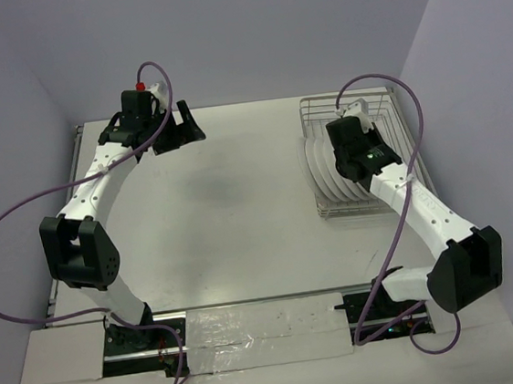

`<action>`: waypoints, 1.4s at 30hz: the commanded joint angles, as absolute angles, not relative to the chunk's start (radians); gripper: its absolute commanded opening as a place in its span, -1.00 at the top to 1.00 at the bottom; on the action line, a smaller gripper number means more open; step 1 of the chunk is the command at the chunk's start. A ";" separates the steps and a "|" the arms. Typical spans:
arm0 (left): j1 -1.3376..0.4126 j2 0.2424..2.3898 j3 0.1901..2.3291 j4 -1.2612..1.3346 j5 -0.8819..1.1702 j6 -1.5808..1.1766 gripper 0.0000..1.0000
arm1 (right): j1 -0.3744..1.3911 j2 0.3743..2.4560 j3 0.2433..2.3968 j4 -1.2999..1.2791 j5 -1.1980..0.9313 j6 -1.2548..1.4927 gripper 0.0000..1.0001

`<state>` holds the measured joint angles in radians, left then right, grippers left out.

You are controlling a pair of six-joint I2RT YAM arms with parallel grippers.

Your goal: Load the plates into the dish rack

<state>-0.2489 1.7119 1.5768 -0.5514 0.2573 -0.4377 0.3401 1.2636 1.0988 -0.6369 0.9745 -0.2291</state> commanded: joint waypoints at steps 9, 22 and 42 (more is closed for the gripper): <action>-0.250 1.718 1.605 -0.563 0.250 -0.437 -0.99 | 0.348 1.289 1.121 -0.649 0.914 -0.175 0.11; -0.250 1.674 1.588 -0.551 0.291 -0.405 -0.99 | 0.353 1.206 1.300 -0.764 0.568 -0.112 -0.62; -0.164 1.350 1.440 -0.448 0.264 -0.181 -0.99 | 0.268 1.340 1.676 -0.620 -0.201 0.136 -1.00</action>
<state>-0.2062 1.4147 1.4254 -0.4995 0.3065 -0.2440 0.2737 1.2854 1.6299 -0.6884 -0.0822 0.0650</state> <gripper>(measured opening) 0.993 0.999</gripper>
